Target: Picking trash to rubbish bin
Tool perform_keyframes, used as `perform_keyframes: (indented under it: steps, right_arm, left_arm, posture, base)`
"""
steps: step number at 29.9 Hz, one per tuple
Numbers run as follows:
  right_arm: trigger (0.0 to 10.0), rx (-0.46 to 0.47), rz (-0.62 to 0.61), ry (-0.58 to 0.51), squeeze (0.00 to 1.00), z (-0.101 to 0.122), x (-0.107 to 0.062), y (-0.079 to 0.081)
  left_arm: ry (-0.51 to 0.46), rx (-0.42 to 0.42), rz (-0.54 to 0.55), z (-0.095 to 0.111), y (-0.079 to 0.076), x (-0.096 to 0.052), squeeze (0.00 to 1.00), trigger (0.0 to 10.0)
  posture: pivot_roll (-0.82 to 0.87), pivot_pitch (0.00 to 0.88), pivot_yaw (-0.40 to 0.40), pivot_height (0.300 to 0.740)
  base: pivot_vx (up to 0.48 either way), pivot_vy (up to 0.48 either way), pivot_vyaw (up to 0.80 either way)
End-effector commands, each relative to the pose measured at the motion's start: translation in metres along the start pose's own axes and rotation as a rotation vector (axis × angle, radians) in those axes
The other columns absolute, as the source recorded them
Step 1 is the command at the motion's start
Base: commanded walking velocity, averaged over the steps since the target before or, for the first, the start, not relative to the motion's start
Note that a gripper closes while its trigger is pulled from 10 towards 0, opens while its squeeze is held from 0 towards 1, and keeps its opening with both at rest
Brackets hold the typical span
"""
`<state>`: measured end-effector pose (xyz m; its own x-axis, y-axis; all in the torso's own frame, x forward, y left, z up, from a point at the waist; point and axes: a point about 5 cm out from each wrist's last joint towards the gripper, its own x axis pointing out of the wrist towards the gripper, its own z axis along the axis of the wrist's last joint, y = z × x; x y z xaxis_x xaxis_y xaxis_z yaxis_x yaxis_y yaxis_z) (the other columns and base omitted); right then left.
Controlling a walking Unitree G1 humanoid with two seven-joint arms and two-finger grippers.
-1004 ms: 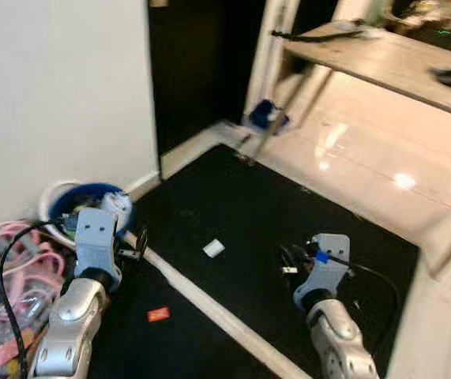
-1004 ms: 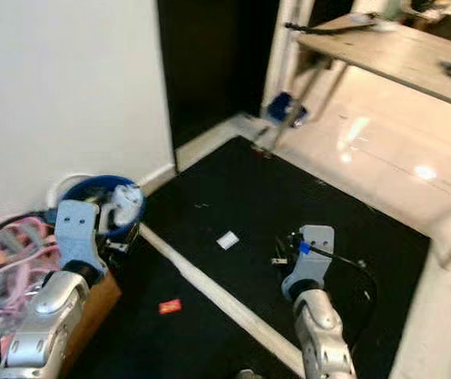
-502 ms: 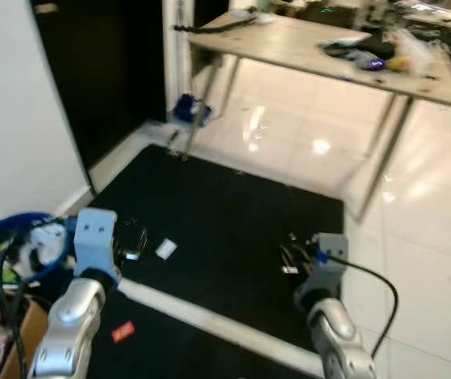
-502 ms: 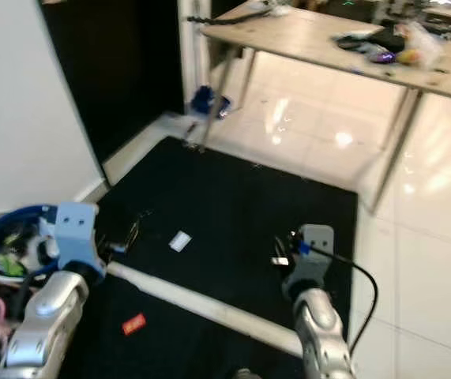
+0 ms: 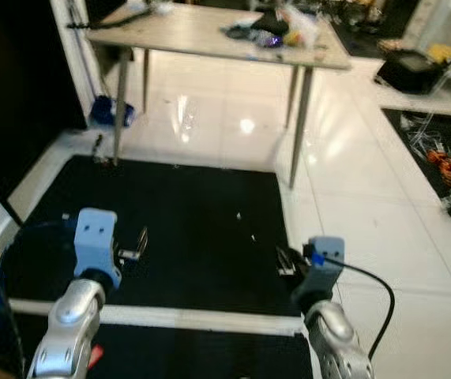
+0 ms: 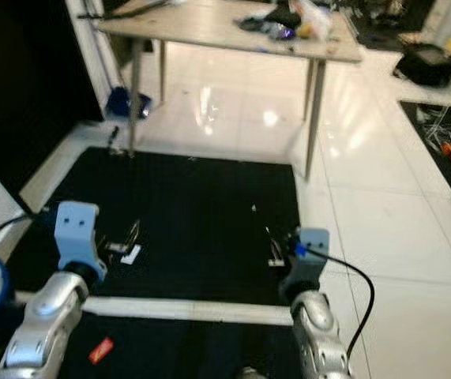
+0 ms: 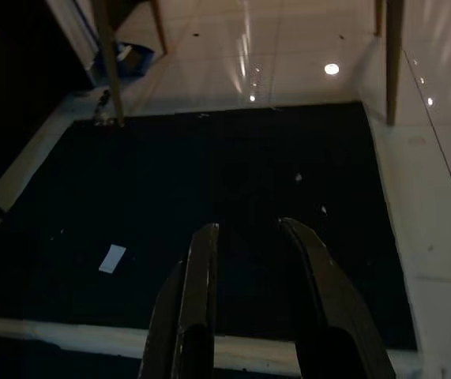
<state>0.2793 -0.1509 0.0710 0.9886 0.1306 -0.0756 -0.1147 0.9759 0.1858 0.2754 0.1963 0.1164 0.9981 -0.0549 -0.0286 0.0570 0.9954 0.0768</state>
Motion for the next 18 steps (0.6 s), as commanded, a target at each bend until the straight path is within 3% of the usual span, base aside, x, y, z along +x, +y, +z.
perform_keyframes:
  steps: [1,9,18]
  right_arm:
    - [10.0,-0.005,-0.019,0.011,0.00,-0.0023,-0.0031,-0.0062]
    - [10.0,-0.006,-0.020,0.008,0.00,-0.0019,-0.0027,-0.0061]
    - [10.0,-0.037,0.000,0.002,0.00,-0.0015,-0.0011,-0.0028]
  left_arm:
    - [-0.009,-0.017,-0.023,0.0018,-0.0044,-0.0007,0.00,10.0]
    - [-0.014,-0.027,-0.025,0.0030,-0.0057,0.0000,0.00,10.0]
    - [-0.013,-0.004,-0.016,0.0033,-0.0051,0.0013,0.00,10.0]
  posture:
    - [0.02,0.122,-0.002,0.740]
    - [0.02,0.125,-0.002,0.740]
    - [0.01,0.129,-0.001,0.740]
  base:
    - [0.000,0.000,-0.80]
    - [0.000,0.000,-0.80]
    - [0.000,0.000,0.00]
